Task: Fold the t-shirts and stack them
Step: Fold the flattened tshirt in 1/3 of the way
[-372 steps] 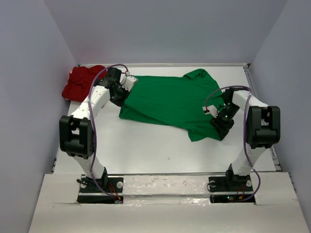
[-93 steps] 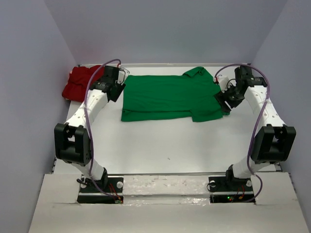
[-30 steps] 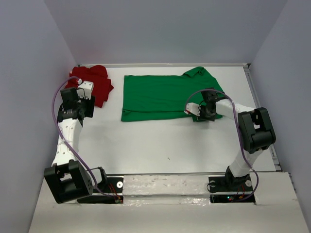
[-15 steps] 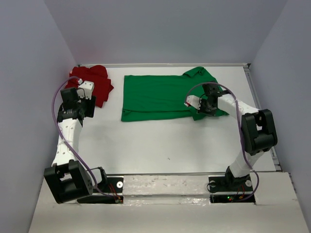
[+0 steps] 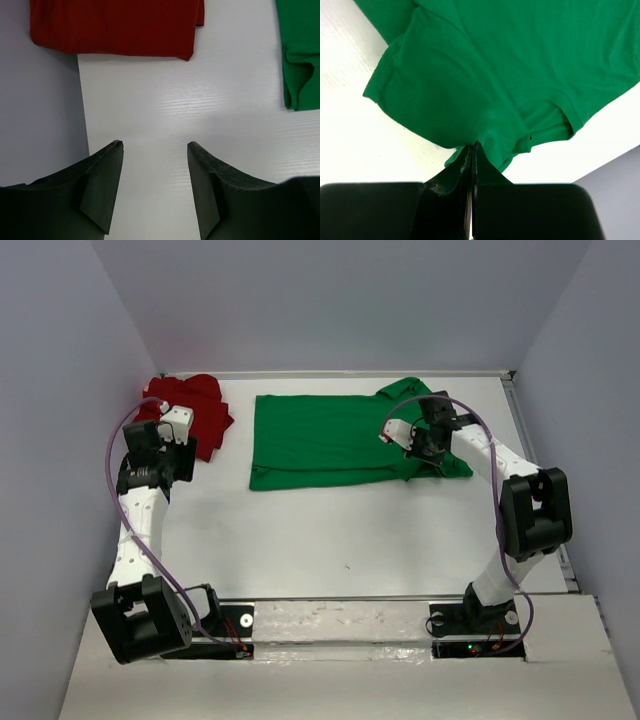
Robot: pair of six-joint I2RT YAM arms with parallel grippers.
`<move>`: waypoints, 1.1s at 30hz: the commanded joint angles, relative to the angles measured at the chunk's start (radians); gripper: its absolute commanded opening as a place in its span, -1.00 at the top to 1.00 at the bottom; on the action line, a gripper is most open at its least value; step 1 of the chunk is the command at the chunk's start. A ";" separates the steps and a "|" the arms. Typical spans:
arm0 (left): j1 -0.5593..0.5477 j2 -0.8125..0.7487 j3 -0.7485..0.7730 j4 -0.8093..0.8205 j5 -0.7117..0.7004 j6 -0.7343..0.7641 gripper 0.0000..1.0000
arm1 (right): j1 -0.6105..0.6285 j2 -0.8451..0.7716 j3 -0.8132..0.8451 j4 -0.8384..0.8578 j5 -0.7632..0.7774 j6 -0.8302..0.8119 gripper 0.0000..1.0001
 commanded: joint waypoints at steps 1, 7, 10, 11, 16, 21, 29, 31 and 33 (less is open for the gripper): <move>0.006 -0.035 -0.010 0.013 0.023 0.001 -0.32 | 0.000 0.032 0.074 0.032 0.024 0.021 1.00; 0.006 -0.036 -0.011 0.013 0.026 0.002 -0.32 | 0.000 0.081 0.131 0.079 0.071 0.037 1.00; 0.006 -0.033 -0.011 0.013 0.027 0.002 -0.32 | 0.000 0.114 0.157 0.087 0.077 0.050 1.00; 0.006 -0.032 -0.011 0.013 0.027 0.002 -0.32 | 0.000 0.123 0.176 0.089 0.079 0.051 1.00; 0.006 -0.027 -0.013 0.014 0.031 0.004 -0.32 | 0.000 0.178 0.223 0.104 0.093 0.065 1.00; 0.006 -0.019 -0.011 0.014 0.034 0.004 -0.32 | 0.000 0.224 0.271 0.112 0.110 0.074 1.00; 0.006 -0.016 -0.017 0.018 0.037 0.005 -0.32 | -0.009 0.298 0.351 0.121 0.130 0.083 1.00; 0.006 -0.016 -0.017 0.018 0.038 0.005 -0.32 | -0.009 0.318 0.377 0.121 0.130 0.090 1.00; 0.006 -0.018 -0.020 0.021 0.040 0.007 -0.33 | -0.009 0.334 0.401 0.121 0.131 0.094 1.00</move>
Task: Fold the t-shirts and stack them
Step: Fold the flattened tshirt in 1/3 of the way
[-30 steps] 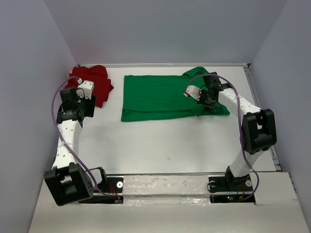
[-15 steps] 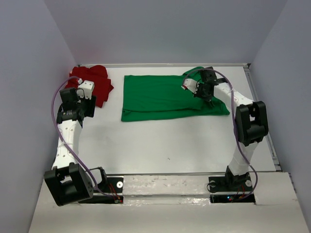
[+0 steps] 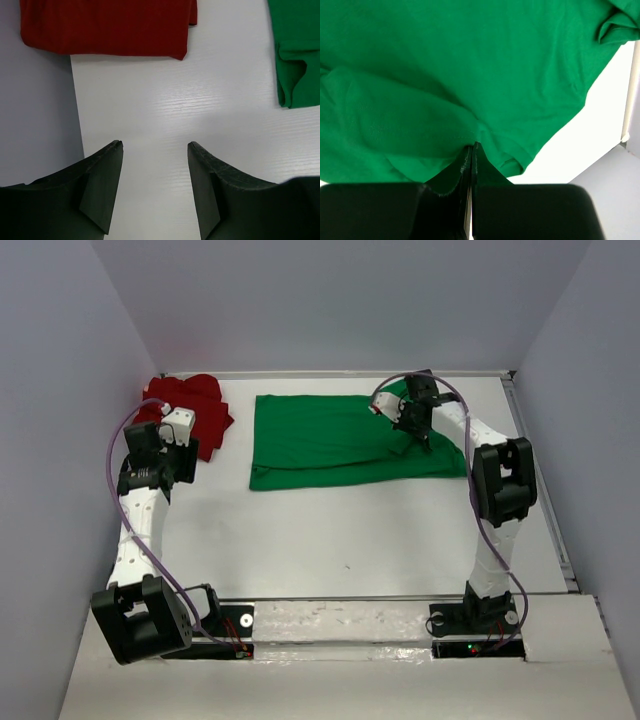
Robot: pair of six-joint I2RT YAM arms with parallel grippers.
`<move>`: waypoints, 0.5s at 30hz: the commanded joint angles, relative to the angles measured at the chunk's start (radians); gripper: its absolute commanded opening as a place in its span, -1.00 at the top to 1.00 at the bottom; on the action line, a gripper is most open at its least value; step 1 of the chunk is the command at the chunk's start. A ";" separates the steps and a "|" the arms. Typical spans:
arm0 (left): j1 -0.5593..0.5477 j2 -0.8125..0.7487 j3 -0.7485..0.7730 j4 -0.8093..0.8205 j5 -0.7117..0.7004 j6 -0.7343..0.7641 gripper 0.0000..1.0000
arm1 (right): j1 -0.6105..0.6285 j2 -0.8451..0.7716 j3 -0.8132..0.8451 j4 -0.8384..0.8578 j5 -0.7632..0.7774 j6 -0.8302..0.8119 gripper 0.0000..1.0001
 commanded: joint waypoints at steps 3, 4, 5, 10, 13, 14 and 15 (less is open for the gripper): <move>0.006 -0.010 -0.014 0.023 0.020 0.006 -0.33 | -0.005 0.039 0.101 0.038 0.022 0.027 1.00; 0.006 -0.009 -0.014 0.023 0.020 0.005 -0.33 | -0.005 0.053 0.105 0.040 0.027 0.021 1.00; 0.006 -0.007 -0.014 0.021 0.020 0.005 -0.33 | -0.014 0.058 0.108 0.040 0.032 0.022 1.00; 0.006 -0.007 -0.017 0.021 0.021 0.006 -0.33 | -0.014 0.082 0.127 0.040 0.024 0.030 1.00; 0.006 -0.007 -0.015 0.021 0.023 0.008 -0.33 | -0.014 0.096 0.128 0.038 0.033 0.027 1.00; 0.008 -0.006 -0.015 0.021 0.024 0.008 -0.33 | -0.014 0.102 0.128 0.040 0.029 0.025 1.00; 0.006 -0.009 -0.015 0.021 0.024 0.006 -0.33 | -0.014 0.104 0.131 0.041 0.027 0.027 1.00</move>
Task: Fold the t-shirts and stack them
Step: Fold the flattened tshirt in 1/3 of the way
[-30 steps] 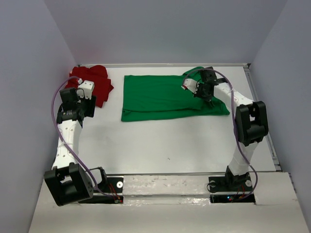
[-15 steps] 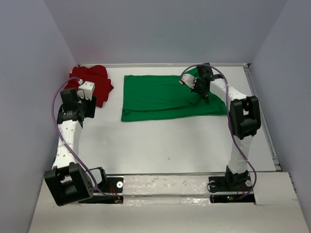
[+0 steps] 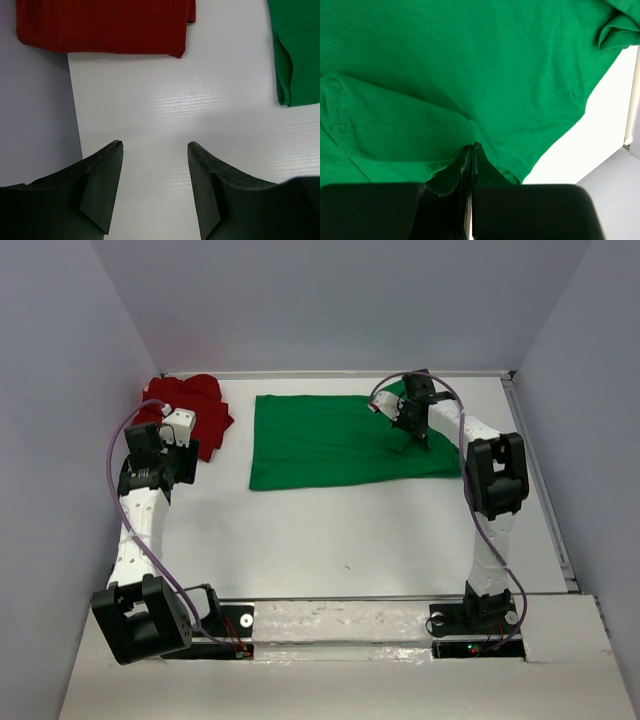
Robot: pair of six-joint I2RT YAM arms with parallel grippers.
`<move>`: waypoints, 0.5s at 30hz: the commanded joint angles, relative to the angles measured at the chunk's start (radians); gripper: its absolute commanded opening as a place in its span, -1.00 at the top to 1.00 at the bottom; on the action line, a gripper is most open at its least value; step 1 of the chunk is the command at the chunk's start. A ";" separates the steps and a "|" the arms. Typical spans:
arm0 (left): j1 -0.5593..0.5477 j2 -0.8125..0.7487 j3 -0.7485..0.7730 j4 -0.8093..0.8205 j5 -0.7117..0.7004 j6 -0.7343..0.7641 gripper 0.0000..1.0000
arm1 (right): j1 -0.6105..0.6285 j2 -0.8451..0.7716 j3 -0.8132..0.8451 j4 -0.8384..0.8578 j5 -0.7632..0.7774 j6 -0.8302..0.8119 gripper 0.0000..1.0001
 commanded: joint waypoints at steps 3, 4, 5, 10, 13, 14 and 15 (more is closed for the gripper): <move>0.006 -0.012 -0.010 0.021 0.024 0.006 -0.33 | -0.006 0.031 0.081 0.037 0.002 0.023 1.00; 0.006 -0.012 -0.013 0.021 0.025 0.005 -0.33 | -0.006 0.037 0.092 0.038 0.002 0.025 1.00; 0.006 -0.014 -0.014 0.021 0.025 0.006 -0.33 | -0.006 0.043 0.101 0.037 0.003 0.028 1.00; 0.006 -0.018 -0.014 0.021 0.024 0.006 -0.33 | -0.006 0.074 0.156 0.035 0.013 0.028 1.00; 0.006 -0.014 -0.014 0.021 0.024 0.006 -0.34 | -0.006 0.091 0.173 0.035 0.020 0.025 1.00; 0.006 -0.014 -0.014 0.023 0.024 0.008 -0.34 | -0.006 0.095 0.176 0.035 0.022 0.025 1.00; 0.006 -0.012 -0.016 0.023 0.025 0.008 -0.34 | -0.006 0.100 0.181 0.035 0.025 0.025 1.00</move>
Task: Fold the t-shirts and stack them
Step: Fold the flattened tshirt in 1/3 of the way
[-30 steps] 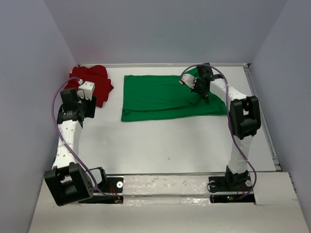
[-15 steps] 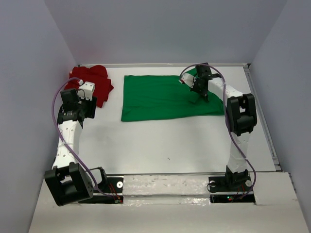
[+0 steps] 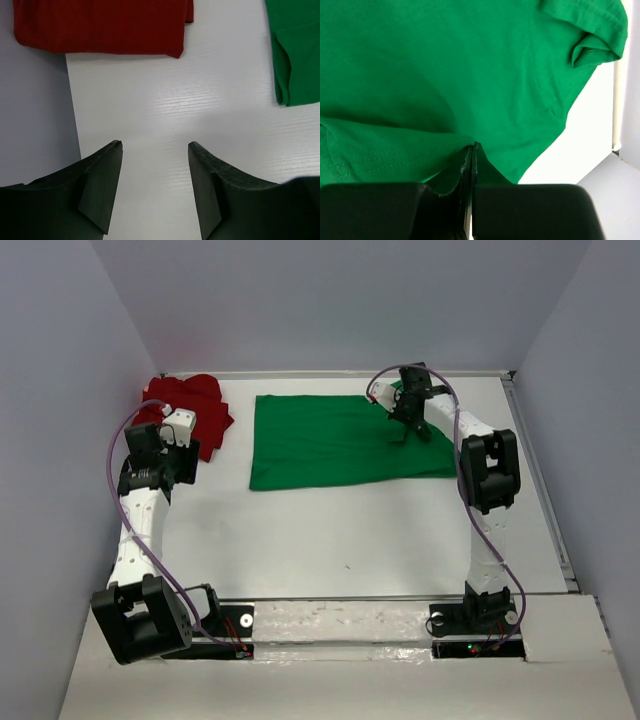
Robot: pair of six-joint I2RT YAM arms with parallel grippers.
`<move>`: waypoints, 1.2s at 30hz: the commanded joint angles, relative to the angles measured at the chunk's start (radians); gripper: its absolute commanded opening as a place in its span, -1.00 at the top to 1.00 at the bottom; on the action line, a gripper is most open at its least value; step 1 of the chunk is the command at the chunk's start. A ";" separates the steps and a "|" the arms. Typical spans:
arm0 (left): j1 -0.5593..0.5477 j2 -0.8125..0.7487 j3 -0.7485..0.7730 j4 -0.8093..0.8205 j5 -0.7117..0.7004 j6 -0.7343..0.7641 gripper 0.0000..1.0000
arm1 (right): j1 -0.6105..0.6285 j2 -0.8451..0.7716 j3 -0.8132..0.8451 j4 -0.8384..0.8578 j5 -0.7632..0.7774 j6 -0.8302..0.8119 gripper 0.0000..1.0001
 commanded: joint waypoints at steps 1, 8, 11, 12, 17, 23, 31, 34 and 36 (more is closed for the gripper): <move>0.006 -0.012 -0.014 0.023 0.018 0.006 -0.34 | -0.006 0.023 0.061 0.035 0.020 0.006 1.00; 0.006 -0.015 -0.019 0.023 0.020 0.008 -0.34 | -0.006 0.043 0.087 0.035 0.023 0.007 1.00; 0.006 -0.017 -0.020 0.023 0.020 0.008 -0.34 | -0.006 0.058 0.104 0.037 0.029 0.007 1.00; 0.006 -0.018 -0.019 0.023 0.018 0.008 -0.34 | -0.006 0.062 0.109 0.035 0.029 0.007 1.00; 0.006 -0.015 -0.020 0.023 0.020 0.008 -0.35 | -0.006 0.079 0.143 0.034 0.031 0.012 1.00; 0.006 -0.012 -0.020 0.023 0.020 0.006 -0.35 | -0.006 0.104 0.159 0.031 0.047 0.006 1.00; 0.006 -0.017 -0.023 0.024 0.022 0.008 -0.35 | -0.006 0.141 0.189 0.031 0.078 0.013 0.42; 0.006 -0.017 -0.025 0.024 0.023 0.008 -0.35 | -0.006 0.148 0.207 0.034 0.081 0.021 0.15; 0.008 -0.018 -0.025 0.024 0.025 0.008 -0.35 | -0.006 0.153 0.219 0.034 0.081 0.030 0.07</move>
